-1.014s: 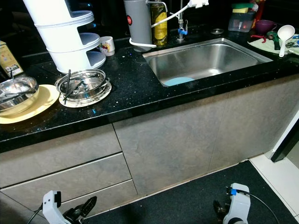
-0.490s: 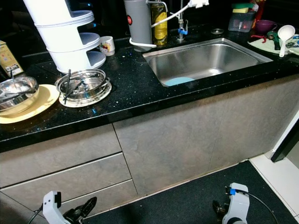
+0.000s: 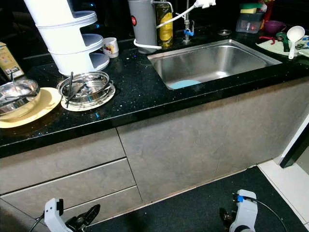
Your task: Kitchen organization
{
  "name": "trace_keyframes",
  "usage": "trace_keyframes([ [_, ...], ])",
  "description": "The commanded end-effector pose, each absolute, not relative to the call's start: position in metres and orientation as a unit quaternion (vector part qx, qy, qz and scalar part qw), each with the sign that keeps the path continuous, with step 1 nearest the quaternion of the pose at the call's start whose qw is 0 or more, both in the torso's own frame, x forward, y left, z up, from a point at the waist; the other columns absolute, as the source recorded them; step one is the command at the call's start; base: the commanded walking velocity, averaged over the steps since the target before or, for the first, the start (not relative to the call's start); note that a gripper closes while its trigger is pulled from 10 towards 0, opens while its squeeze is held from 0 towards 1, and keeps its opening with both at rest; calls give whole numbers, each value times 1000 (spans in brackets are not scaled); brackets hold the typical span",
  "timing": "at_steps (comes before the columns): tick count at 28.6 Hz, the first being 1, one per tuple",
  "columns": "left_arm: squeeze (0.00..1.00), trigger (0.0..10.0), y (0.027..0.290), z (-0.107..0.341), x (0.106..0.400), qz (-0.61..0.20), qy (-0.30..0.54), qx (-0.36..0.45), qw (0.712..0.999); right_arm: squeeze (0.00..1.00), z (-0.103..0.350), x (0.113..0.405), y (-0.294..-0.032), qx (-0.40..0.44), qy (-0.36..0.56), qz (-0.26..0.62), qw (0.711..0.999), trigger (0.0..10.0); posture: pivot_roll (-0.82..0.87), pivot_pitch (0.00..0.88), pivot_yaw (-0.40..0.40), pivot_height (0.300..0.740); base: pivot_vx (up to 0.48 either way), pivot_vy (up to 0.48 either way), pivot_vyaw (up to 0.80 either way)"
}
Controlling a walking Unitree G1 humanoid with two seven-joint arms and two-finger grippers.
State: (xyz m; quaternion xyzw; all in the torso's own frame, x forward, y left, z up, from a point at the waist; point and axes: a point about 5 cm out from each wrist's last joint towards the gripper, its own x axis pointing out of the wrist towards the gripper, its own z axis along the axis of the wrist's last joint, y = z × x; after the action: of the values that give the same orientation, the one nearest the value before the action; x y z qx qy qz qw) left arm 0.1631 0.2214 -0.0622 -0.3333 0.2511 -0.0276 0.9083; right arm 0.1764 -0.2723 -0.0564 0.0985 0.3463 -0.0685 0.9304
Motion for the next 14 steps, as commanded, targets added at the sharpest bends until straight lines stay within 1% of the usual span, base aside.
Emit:
trace_keyframes([
  [1, 0, 10000, 226, -62, 162, -26, 255, -322, 911, 0, -59, 177, -268, 100, 355, -64, 927, 10000, -100, 0, 68, 740, 0, 0, 0],
  [14, 0, 10000, 224, -62, 161, -29, 251, -322, 912, 0, -58, 175, -271, 100, 354, -67, 928, 10000, -97, 0, 64, 740, 0, 0, 0],
])
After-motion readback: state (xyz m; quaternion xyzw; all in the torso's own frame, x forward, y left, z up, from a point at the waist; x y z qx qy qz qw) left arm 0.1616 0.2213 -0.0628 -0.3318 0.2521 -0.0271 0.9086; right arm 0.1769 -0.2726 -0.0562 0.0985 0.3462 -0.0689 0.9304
